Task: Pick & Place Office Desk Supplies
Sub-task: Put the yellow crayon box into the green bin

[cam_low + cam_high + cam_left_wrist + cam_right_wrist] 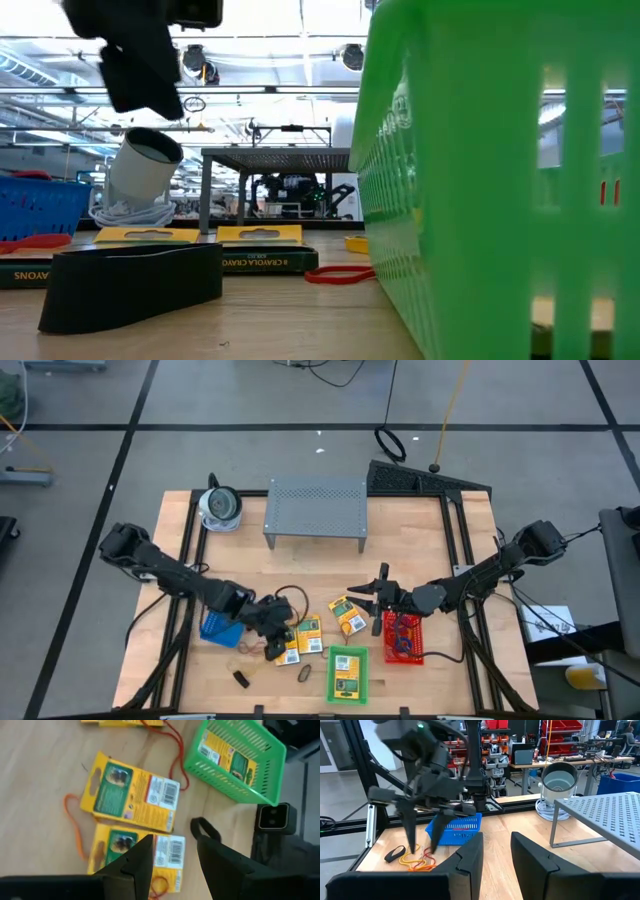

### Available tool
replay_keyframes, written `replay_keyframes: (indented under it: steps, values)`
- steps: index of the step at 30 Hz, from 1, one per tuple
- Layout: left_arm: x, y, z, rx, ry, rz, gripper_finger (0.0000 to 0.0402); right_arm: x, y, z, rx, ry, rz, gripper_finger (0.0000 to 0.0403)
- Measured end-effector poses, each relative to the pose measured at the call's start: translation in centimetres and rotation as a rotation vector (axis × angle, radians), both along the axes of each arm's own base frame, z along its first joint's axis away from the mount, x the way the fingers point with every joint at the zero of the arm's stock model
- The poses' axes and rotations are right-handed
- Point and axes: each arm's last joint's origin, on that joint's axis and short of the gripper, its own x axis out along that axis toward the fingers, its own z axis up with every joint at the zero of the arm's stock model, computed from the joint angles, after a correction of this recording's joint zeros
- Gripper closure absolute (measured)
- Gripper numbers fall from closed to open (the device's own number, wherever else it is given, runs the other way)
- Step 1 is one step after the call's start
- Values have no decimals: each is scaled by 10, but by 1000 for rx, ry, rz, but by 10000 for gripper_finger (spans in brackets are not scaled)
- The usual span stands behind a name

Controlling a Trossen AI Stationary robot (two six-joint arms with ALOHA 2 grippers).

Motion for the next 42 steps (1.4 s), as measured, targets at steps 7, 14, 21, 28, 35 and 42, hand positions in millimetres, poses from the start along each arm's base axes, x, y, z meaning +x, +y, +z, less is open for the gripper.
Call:
replay_keyframes:
  steps: [7, 14, 21, 28, 35, 42]
  values:
    - [10, 23, 1, 53, -27, 4, 243, 0, 0, 0, 0, 0, 0, 314]
    - [16, 37, -22, 89, 104, -15, 243, 0, 0, 0, 0, 1, 0, 314]
    - [21, 53, -65, 101, 342, -6, 243, 0, 0, 0, -1, 1, 0, 314]
    - [26, 56, -82, 46, 403, -76, 243, 0, 0, 0, -2, 2, -1, 314]
    - [23, 55, -77, 21, 397, -98, 243, 0, 0, 0, -4, 2, 0, 314]
    - [24, 58, -76, 3, 394, -94, 243, 0, 0, 0, -5, 4, 0, 314]
